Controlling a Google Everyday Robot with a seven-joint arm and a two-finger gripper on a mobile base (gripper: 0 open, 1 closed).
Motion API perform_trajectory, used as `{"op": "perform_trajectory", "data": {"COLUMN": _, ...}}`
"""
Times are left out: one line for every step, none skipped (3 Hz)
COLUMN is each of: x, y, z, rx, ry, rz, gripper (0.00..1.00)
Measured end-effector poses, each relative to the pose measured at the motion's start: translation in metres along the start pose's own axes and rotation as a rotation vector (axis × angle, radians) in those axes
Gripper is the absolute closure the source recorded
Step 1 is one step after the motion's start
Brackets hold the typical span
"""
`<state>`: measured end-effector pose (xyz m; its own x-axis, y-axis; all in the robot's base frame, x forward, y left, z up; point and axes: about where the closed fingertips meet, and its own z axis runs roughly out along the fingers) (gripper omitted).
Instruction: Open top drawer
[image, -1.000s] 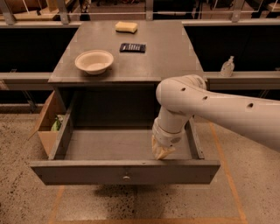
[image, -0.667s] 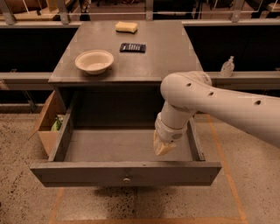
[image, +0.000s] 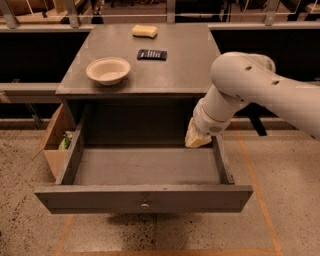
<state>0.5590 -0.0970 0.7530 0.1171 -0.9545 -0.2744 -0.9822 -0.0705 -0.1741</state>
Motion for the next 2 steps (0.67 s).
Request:
{"op": "perform_trajectory", "data": {"x": 0.004, "y": -0.019, "z": -0.031, "rx": 0.049, "ry": -0.044, "rz": 0.059, "gripper": 1.00}}
{"op": "perform_trajectory", "data": {"x": 0.002, "y": -0.035, "z": -0.054, "rx": 0.035, "ry": -0.114, "rz": 0.148, "gripper": 1.00}}
